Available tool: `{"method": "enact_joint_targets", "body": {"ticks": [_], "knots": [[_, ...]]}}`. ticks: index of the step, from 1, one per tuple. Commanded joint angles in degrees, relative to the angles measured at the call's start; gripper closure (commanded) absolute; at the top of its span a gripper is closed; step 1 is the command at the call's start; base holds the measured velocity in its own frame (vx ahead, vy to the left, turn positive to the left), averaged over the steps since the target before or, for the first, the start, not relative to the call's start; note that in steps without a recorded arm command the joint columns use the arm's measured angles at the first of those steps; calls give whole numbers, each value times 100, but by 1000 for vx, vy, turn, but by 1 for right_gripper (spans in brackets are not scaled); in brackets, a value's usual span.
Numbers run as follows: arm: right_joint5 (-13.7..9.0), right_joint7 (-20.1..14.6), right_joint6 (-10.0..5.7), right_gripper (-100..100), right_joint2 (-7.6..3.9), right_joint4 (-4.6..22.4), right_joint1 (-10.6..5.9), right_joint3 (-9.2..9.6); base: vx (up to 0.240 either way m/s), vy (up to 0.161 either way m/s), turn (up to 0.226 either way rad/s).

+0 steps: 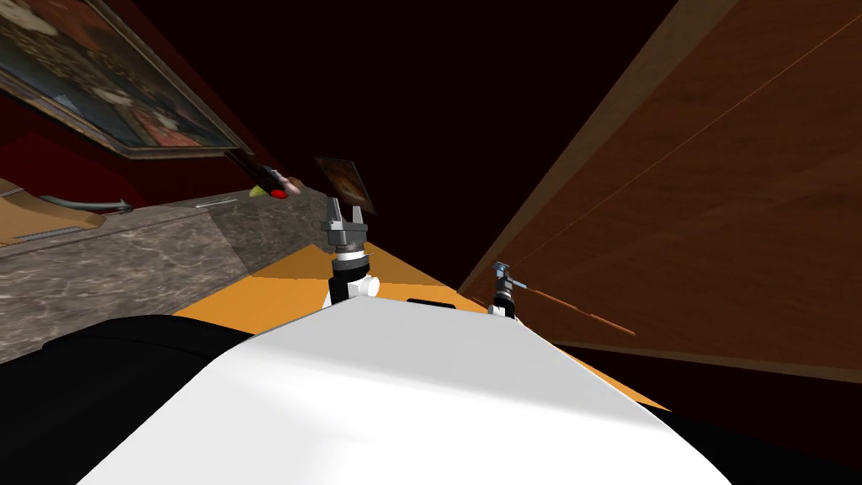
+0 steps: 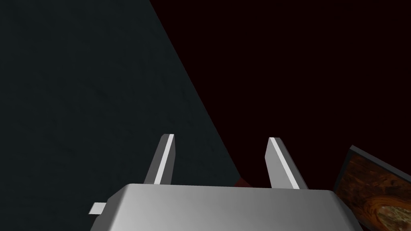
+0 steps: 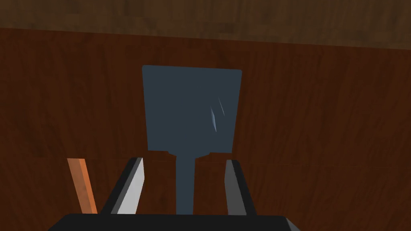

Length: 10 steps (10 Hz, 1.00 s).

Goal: Pull the door open

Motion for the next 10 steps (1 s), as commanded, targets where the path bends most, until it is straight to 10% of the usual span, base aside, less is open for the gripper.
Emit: {"method": "enact_joint_targets", "body": {"ticks": [1, 10], "knots": [[0, 10, 11, 100, 3, -7, 4, 0, -21, 7, -7], [149, -254, -39, 100, -126, -76, 103, 249, -103, -3, 47]]}}
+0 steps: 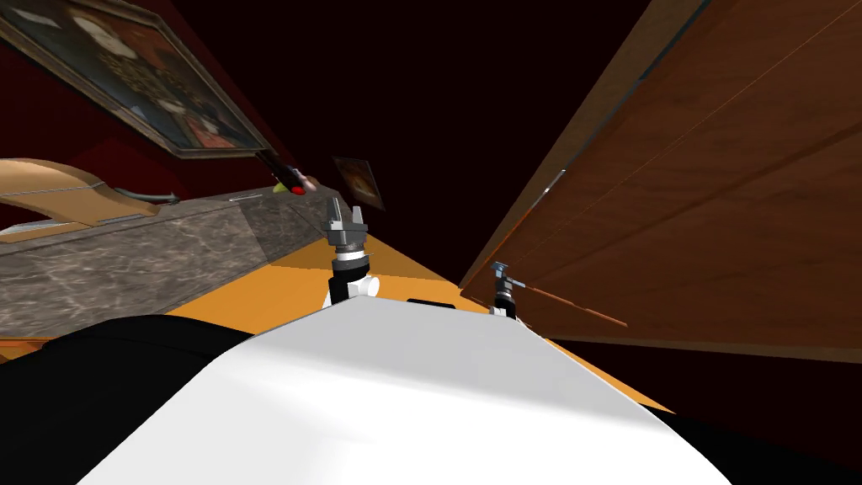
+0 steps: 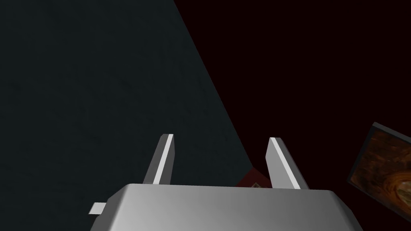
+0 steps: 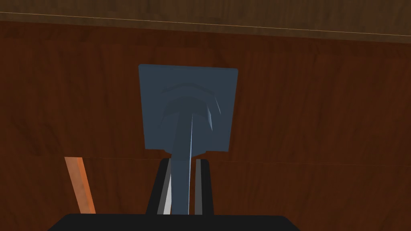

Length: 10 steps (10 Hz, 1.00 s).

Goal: Pull the door open

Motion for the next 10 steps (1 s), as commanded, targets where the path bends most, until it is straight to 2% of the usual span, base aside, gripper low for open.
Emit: {"method": "enact_joint_targets", "body": {"ticks": [1, 5, 6, 10], "knots": [[80, -147, -33, 100, -61, -37, 48, 135, -242, -39, 117], [205, -368, -79, 100, -172, -98, 127, 341, -231, -39, 104], [186, -322, -63, 100, -148, -108, 120, 309, -113, -15, 31], [331, -620, -213, 100, -313, -190, 288, 610, -217, -32, 109]]}}
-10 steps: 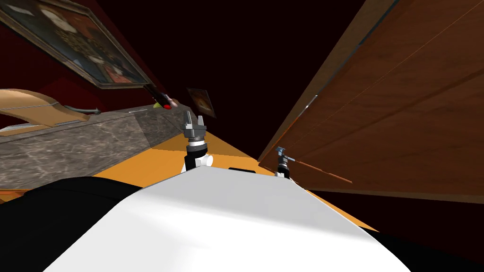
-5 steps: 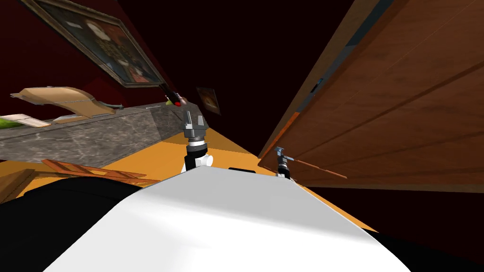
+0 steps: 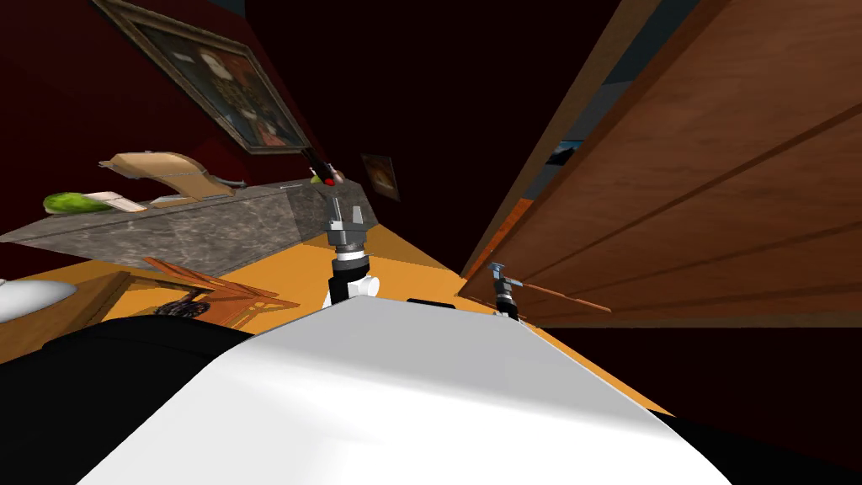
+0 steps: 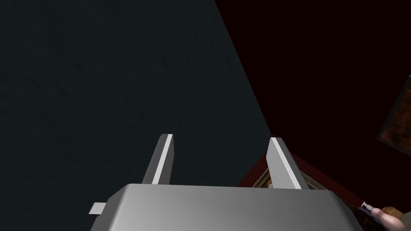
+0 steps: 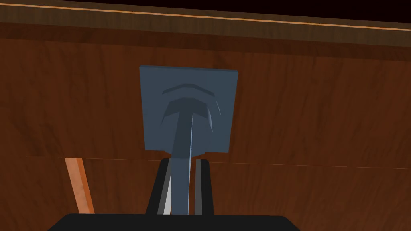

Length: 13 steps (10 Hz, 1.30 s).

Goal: Pull the door open

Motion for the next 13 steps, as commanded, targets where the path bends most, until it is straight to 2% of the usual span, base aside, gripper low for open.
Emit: {"method": "enact_joint_targets", "body": {"ticks": [1, 4, 5, 6, 7, 9, 13], "knots": [[59, -126, -67, 100, -64, -35, 71, 123, -255, -55, 122], [160, -340, -187, 100, -198, -99, 184, 332, -261, -45, 102], [137, -282, -133, 100, -170, -113, 179, 286, -112, -22, 29], [172, -364, -206, 100, -198, -33, 166, 386, -170, -49, 93], [179, -383, -226, 100, -208, -14, 157, 408, -239, -79, 136], [228, -519, -379, 100, -287, 131, 86, 565, -264, -63, 155], [294, -701, -582, 100, -392, 323, -7, 774, -224, -73, 112]]}}
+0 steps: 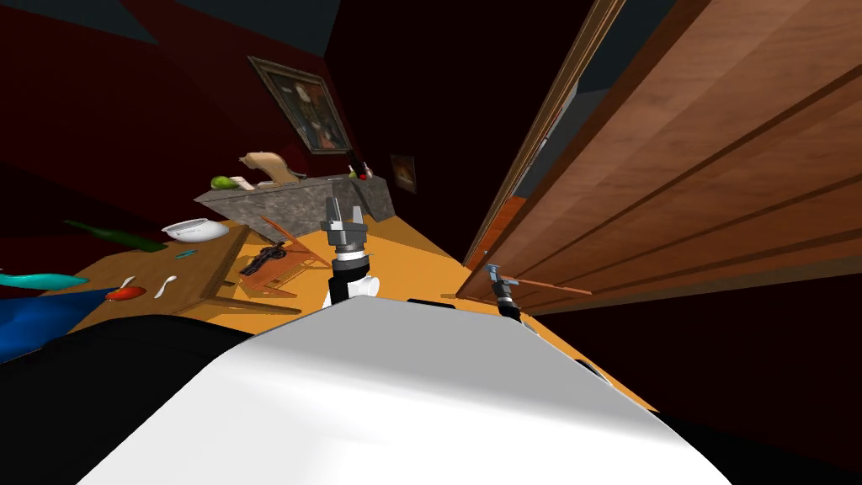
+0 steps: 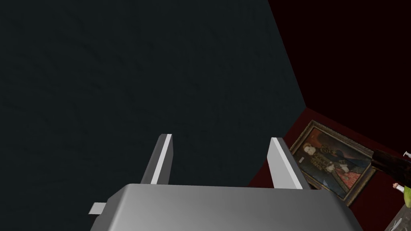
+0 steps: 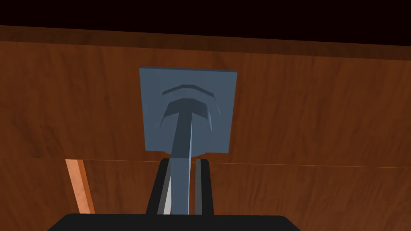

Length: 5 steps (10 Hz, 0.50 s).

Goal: Pull the door open

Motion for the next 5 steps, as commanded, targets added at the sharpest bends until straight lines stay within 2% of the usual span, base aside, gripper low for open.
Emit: {"method": "enact_joint_targets", "body": {"ticks": [1, 2, 3, 4, 5], "knots": [[25, -79, -112, 100, -44, 98, -54, 80, -237, -79, 114], [33, -103, -138, 100, -57, 123, -66, 107, -231, -59, 83], [29, -79, -102, 100, -40, 89, -61, 89, -96, -17, 19], [40, -178, -282, 100, -127, 114, 62, 197, -157, -62, 170], [41, -201, -328, 100, -151, 117, 91, 221, -207, -64, 161]]}}
